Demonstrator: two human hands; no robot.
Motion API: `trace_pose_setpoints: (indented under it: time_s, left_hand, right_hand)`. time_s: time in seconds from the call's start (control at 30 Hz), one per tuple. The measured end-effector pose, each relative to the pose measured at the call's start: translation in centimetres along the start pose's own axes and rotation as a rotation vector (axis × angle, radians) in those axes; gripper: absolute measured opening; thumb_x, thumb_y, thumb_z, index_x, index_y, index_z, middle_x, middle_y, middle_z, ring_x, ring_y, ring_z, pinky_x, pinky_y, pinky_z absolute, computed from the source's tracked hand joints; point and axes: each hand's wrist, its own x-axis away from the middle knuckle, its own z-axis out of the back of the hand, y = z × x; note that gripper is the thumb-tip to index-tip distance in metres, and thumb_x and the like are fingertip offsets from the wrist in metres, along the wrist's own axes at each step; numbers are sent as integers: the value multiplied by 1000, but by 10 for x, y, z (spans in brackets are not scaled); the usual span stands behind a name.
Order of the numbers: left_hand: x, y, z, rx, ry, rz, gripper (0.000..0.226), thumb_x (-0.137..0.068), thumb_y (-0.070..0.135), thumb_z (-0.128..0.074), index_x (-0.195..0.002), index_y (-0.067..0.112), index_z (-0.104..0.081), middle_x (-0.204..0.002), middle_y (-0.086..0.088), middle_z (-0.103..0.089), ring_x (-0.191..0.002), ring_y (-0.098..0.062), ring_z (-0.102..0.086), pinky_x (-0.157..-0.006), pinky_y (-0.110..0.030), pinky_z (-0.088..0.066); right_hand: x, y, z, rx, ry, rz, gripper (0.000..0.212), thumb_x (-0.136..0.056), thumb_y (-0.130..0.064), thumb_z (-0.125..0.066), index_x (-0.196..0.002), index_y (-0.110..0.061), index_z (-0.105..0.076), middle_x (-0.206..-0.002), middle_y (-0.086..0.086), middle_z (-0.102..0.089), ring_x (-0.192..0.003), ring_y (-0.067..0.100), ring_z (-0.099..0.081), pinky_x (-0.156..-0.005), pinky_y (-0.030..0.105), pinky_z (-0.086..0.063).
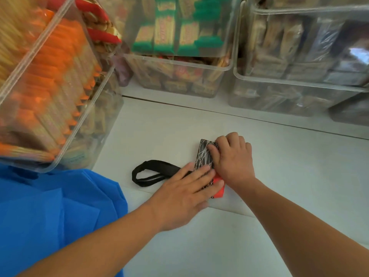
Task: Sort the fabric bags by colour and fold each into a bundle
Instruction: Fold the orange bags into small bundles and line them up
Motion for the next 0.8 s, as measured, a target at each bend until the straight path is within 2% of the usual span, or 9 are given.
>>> trace_pose_setpoints:
  time_s: [0.1, 0.2, 0.33, 0.43, 0.5, 0.57, 0.67, 0.73, 0.8]
  left_hand:
    - [-4, 9, -4, 128, -11, 31, 55, -112, 47, -28, -164, 31, -18, -172, 1, -13, -159, -14, 0, -128, -48, -16]
    - [-4, 14, -7, 75, -58, 41, 56, -110, 55, -24, -163, 37, -19, -173, -3, -4, -160, -18, 5, -127, -54, -13]
    - [-7, 20, -4, -2, -144, 59, 63, -105, 63, -22, -162, 39, -13, -173, -7, 3, -159, -23, 9, -121, -67, -11]
    - [-9, 17, 0, 74, -190, 28, 60, -107, 59, -20, -163, 41, -4, -172, -3, 15, -157, -20, 22, -125, -61, 2]
    - [-7, 4, 4, 136, -201, -19, 57, -109, 54, -21, -163, 40, -7, -172, 2, 13, -156, -14, 23, -127, -52, 5]
    - [-1, -15, 6, 172, -118, -56, 59, -108, 55, -31, -163, 34, -22, -173, 4, -2, -158, -11, 9, -129, -44, -7]
    - [7, -35, 6, 147, 20, -107, 62, -105, 54, -43, -156, 19, -43, -169, -4, -27, -158, -18, -17, -128, -35, -20]
    - [4, -35, 3, 4, 16, -159, 61, -106, 50, -39, -152, 12, -48, -163, -12, -38, -154, -25, -30, -125, -38, -28]
    - [1, -30, -2, -158, 0, -175, 59, -108, 46, -32, -151, 8, -48, -159, -17, -42, -149, -31, -39, -119, -43, -38]
  right_hand:
    - [-6, 4, 1, 12, -30, 37, 39, -99, -51, -46, -91, -16, -61, -92, 7, -55, -79, 32, -52, -69, 41, -38]
    - [-11, 8, 2, 50, -77, 85, 41, -99, -54, -45, -94, -17, -61, -91, 7, -55, -78, 32, -53, -69, 40, -35]
    - [-11, 7, 1, 62, -101, 64, 41, -99, -55, -43, -97, -18, -61, -93, 6, -54, -80, 31, -52, -71, 42, -36]
    - [-10, 6, 2, 38, -106, 50, 43, -99, -57, -42, -98, -19, -61, -93, 5, -55, -81, 31, -52, -72, 42, -36]
    - [-10, 8, 4, -13, -121, 25, 44, -98, -60, -40, -103, -22, -61, -96, 2, -56, -85, 29, -53, -75, 40, -34]
    - [-10, 8, 7, -99, -142, -13, 46, -97, -65, -40, -107, -25, -59, -100, -1, -56, -90, 26, -53, -78, 38, -30]
    - [-11, 8, 9, -183, -142, -54, 47, -93, -69, -44, -102, -26, -61, -98, -5, -55, -90, 24, -51, -79, 36, -27]
    - [-10, 6, 10, -269, -117, -89, 45, -91, -66, -50, -96, -25, -66, -95, -6, -57, -85, 23, -51, -78, 37, -33]
    - [-7, 9, 12, -366, -67, -60, 34, -93, -53, -58, -98, -23, -72, -95, -5, -61, -81, 24, -57, -77, 41, -45]
